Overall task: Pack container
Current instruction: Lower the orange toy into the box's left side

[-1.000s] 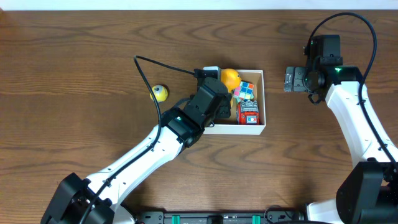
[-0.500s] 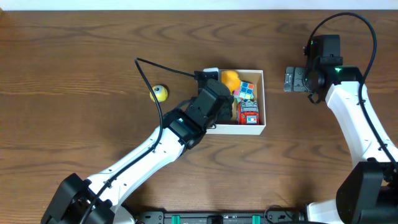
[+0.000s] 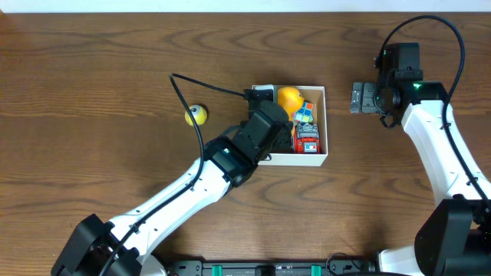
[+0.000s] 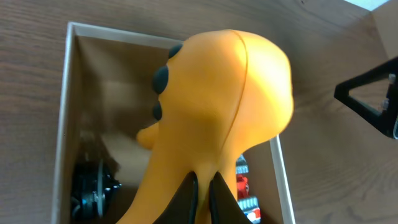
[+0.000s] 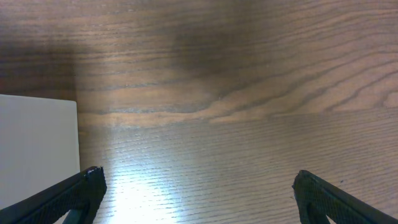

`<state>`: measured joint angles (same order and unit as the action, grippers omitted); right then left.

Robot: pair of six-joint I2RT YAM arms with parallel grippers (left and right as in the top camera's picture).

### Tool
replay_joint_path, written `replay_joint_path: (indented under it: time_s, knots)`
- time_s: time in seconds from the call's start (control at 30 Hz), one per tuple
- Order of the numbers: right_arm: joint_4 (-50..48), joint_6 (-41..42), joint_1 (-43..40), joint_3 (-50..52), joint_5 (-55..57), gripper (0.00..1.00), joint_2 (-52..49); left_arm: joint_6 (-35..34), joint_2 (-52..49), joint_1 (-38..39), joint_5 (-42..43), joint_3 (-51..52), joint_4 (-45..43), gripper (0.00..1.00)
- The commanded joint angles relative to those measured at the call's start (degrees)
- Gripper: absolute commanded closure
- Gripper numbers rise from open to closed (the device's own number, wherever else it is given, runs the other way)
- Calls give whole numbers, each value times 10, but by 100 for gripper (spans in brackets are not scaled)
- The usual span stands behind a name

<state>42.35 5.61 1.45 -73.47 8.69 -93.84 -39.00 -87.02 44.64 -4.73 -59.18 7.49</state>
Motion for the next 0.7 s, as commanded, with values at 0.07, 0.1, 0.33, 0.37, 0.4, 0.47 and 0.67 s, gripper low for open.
replay_joint_path:
  time_s: [0.07, 0.1, 0.33, 0.37, 0.4, 0.47, 0.67]
  knots:
    - [-1, -3, -2, -9, 5, 1, 7, -3, -14, 3, -14, -12, -1, 94]
    - [-1, -3, -2, -9, 5, 1, 7, -3, -19, 3, -16, -12, 0, 94]
    - [-1, -3, -2, -9, 5, 1, 7, -8, -37, 3, -54, -12, 26, 94]
    - [-1, -3, -2, -9, 5, 1, 7, -8, -37, 3, -54, -12, 27, 94]
    - [-1, -3, -2, -9, 5, 1, 7, -10, -37, 3, -54, -12, 28, 94]
    - [-1, -3, -2, -9, 5, 1, 7, -11, -37, 3, -54, -12, 36, 94]
    - [-1, -3, -2, -9, 5, 1, 7, -19, -37, 3, -54, -12, 64, 51]
